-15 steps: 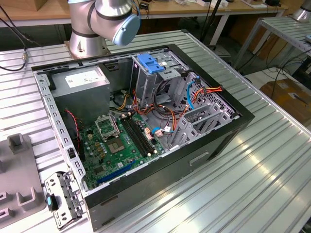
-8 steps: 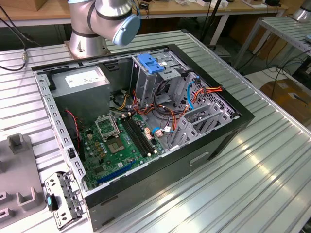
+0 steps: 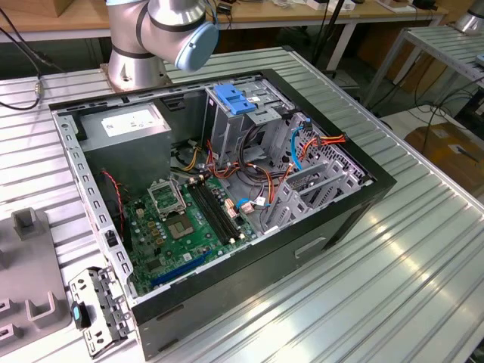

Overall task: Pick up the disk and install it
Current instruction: 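Pick up the disk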

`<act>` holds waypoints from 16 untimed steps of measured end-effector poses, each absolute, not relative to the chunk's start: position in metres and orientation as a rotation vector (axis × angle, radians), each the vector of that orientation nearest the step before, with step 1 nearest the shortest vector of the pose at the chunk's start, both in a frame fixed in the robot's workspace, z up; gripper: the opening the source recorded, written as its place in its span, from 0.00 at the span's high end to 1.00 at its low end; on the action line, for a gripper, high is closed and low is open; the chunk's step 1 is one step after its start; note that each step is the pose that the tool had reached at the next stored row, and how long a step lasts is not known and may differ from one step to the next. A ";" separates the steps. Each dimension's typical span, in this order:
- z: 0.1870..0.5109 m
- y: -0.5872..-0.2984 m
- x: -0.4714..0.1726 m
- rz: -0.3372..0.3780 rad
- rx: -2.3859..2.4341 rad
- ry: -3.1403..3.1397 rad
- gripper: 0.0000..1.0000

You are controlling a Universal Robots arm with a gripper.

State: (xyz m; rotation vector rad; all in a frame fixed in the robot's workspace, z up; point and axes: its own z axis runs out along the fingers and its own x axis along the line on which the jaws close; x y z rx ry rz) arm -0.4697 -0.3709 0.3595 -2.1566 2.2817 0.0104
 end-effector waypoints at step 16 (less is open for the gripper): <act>0.365 -0.371 -0.470 0.010 -2.157 2.282 0.63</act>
